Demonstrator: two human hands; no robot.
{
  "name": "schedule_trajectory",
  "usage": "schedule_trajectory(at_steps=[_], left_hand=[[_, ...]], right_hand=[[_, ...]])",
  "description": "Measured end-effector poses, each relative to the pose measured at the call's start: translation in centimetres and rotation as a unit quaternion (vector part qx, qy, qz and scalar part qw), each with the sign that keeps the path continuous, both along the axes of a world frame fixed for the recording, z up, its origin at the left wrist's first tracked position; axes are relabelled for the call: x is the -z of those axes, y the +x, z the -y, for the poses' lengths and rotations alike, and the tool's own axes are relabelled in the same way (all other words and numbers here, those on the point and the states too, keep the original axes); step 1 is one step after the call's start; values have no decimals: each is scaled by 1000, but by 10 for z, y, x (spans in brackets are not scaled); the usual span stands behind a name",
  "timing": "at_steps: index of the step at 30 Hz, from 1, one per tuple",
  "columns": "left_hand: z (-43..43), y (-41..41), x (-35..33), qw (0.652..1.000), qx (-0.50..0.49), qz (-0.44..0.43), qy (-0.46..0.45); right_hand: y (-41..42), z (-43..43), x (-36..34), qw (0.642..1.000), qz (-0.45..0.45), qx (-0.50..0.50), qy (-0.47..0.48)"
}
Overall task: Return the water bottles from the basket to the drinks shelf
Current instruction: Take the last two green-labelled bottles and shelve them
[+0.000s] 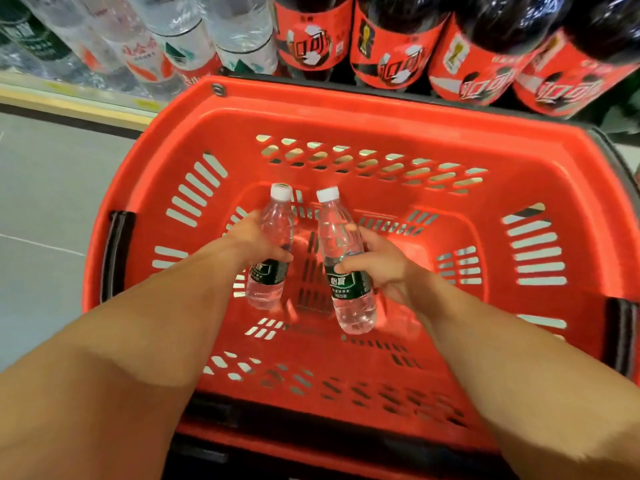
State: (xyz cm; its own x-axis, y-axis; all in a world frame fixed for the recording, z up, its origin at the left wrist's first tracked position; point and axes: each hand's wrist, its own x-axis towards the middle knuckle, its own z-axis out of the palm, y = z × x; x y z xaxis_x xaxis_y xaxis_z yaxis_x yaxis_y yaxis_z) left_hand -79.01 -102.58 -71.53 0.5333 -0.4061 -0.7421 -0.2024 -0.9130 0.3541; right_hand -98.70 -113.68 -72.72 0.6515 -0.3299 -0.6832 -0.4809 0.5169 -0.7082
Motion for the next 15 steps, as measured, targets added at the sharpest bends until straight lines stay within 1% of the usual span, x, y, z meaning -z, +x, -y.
schedule_trajectory(at_steps=[2, 4, 7, 11, 13, 15], left_hand=[[2, -1, 7, 999, -26, -29, -28], [2, -2, 10, 998, -23, -49, -44], [1, -9, -4, 994, -34, -67, -73], [-4, -16, -65, 972, -112, -145, -145], [-7, -20, -110, 963, -135, -174, -155], [-13, -26, -159, 952, -155, -202, -168]], right_hand=[[-1, 2, 1, 1000, 12, -18, 12], [-2, 3, -3, 999, 17, -28, 28], [-4, 4, -17, 999, 8, -25, 46], [-6, 7, -75, 995, -7, 0, 101], [-5, 11, -120, 994, -20, 14, 110], [-2, 11, -172, 992, -12, 23, 121]])
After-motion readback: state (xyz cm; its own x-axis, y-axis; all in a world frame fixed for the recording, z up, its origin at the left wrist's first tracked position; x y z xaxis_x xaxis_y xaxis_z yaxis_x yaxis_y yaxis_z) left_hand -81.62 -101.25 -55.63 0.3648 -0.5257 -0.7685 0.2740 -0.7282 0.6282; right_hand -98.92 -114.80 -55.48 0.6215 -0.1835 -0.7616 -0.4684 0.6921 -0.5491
